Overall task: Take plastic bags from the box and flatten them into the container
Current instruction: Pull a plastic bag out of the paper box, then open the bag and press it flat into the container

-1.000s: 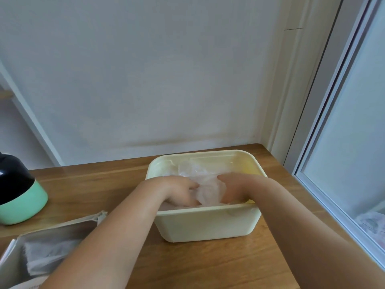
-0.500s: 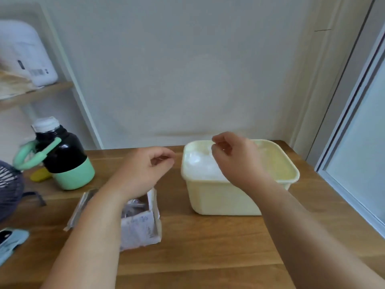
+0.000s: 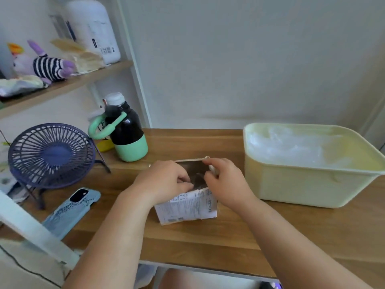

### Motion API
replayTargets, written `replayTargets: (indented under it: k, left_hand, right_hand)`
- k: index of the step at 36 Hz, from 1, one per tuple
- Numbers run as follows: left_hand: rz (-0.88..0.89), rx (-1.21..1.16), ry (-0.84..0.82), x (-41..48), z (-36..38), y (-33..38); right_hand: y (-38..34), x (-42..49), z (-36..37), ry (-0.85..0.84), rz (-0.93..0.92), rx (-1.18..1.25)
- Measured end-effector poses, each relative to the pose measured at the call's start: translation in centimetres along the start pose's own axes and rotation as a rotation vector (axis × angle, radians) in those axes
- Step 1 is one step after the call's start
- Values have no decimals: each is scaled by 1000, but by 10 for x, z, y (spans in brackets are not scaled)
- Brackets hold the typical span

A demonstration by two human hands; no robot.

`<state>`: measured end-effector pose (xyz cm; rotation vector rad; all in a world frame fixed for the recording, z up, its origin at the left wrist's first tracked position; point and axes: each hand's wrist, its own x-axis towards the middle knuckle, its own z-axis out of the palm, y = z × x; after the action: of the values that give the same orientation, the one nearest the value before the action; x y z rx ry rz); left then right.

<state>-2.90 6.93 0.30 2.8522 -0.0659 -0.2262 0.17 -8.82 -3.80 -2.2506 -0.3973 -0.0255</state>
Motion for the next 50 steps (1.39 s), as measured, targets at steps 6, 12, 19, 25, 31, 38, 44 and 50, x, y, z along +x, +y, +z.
replayTargets:
  k: [6, 12, 19, 25, 31, 38, 44, 50]
  left_hand:
    - [73, -61, -168, -4, 0, -7]
    - [114, -307, -106, -11, -8, -19]
    - [115, -549, 155, -13, -5, -23]
    - [20, -14, -201, -9, -11, -7]
    - [-84, 62, -308, 2, -2, 5]
    - [33, -189, -163, -2, -6, 0]
    - [-2, -715, 451, -7, -2, -9]
    - [49, -1582, 412, -12, -9, -4]
  right_hand:
    - [4, 0, 3, -1, 7, 43]
    - [6, 0, 5, 19, 12, 49]
    - [3, -1, 1, -58, 26, 58]
    - [0, -1, 1, -105, 3, 39]
    - [2, -4, 3, -108, 9, 69]
    - [4, -6, 4, -104, 1, 80]
    - [-5, -8, -5, -81, 24, 237]
    - [-24, -10, -22, 7, 9, 472]
